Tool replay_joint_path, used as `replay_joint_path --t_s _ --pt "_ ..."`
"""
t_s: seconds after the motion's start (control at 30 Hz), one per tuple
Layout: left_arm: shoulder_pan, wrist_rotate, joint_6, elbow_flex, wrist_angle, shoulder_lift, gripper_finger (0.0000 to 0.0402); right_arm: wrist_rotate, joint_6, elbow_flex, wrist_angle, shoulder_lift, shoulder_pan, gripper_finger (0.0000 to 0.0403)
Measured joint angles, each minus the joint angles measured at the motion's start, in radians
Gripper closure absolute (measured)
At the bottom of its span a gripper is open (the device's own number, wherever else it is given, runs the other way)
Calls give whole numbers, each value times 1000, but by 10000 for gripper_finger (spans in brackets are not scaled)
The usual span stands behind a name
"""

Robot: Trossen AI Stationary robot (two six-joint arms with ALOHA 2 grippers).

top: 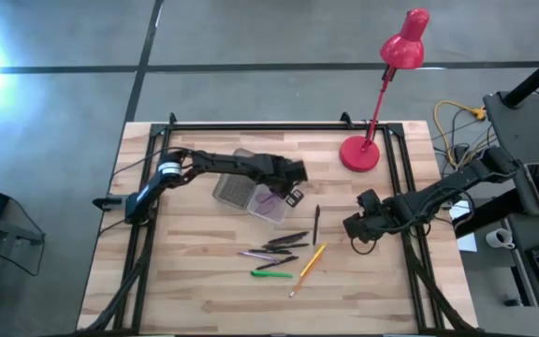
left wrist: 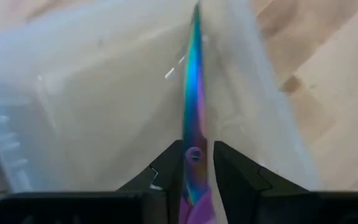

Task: Pick & place school supplies into a supply box
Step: Put the violet scissors into the supply box, then put the black pen into the supply box

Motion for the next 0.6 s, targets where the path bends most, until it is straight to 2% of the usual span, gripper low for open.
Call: replay_joint_path --t_s 0.23,0.33,0.5,0.6 --pt "-2 -28 6 1 -23 -38 282 -2 -1 0 7 0 0 211" --pt "-7 -30 25 1 -75 -81 260 -50 -38 0 43 0 -1 211" --pt "-84 -54 160 -37 -93 -212 249 -132 -107 0 236 13 -8 211" --pt "-136 -106 204 -115 -28 -313 249 -152 -89 0 359 51 -53 211"
